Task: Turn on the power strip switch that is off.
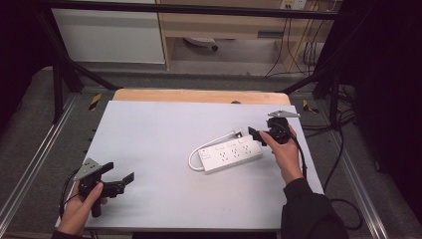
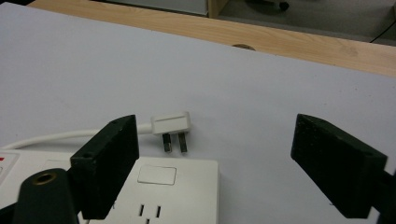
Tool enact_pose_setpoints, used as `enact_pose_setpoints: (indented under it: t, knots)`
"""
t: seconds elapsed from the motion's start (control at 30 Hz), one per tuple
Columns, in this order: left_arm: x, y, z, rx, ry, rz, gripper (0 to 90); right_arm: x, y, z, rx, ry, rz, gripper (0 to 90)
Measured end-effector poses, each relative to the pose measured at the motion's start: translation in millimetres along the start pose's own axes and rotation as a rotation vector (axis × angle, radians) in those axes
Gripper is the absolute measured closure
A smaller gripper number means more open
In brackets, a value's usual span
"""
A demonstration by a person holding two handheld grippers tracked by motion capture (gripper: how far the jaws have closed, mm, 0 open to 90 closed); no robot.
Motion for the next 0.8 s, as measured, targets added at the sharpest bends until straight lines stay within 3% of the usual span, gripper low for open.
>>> enact_pose_setpoints:
  t: [0.3, 0.8]
  knots:
    - [0.3, 0.4, 0.1, 0.000, 0.001, 0.004, 5.7, 3.5, 4.0, 7.4, -0.034, 0.007, 0.027, 29.1]
    - [0.4, 0.0, 0.3, 0.001, 0.003, 0.006, 5.7, 6.3, 8.7, 15.1, -0.047, 0.004, 0.034, 39.0]
Point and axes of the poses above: each handheld gripper's, and its own axes: z roughly forward along the jaws, x roughly out of its underside, y roughly to its left, the point moved 8 cm from there along z, roughly forward along the jaws, and after that the axes turned 4 degrees about -x, right-handed, at the moved point
